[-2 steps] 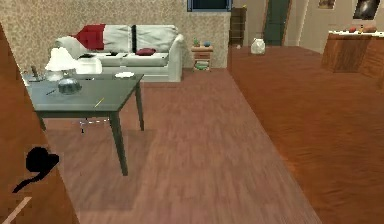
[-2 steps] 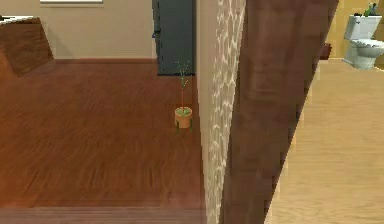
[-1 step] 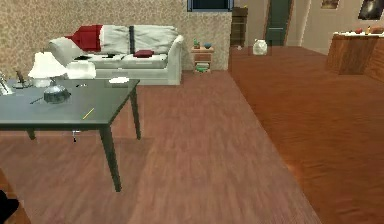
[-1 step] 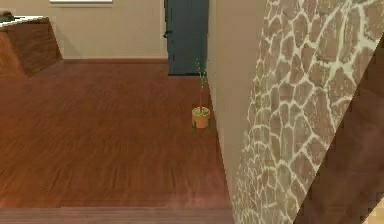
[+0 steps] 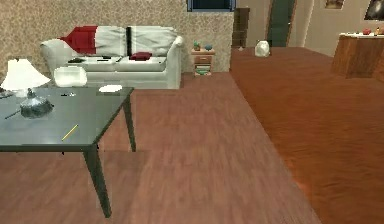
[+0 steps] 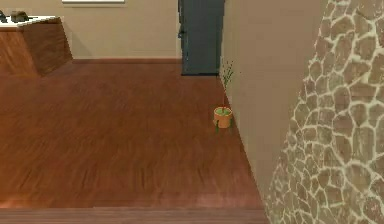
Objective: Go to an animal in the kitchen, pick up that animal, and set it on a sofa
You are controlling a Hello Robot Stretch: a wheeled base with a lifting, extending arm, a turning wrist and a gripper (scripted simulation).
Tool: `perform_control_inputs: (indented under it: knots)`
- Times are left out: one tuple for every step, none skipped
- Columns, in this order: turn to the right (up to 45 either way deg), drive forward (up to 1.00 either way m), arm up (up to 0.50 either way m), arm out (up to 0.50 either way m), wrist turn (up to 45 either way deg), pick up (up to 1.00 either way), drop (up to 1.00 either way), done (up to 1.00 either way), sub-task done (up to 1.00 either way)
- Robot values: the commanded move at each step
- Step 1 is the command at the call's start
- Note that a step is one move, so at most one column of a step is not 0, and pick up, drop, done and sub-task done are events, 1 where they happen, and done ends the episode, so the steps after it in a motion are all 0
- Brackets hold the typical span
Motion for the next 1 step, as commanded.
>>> perform_control_inputs:
  knots:
    - [30.0,0.00,0.00,0.00,0.0,0.00,0.00,0.00,0.00]
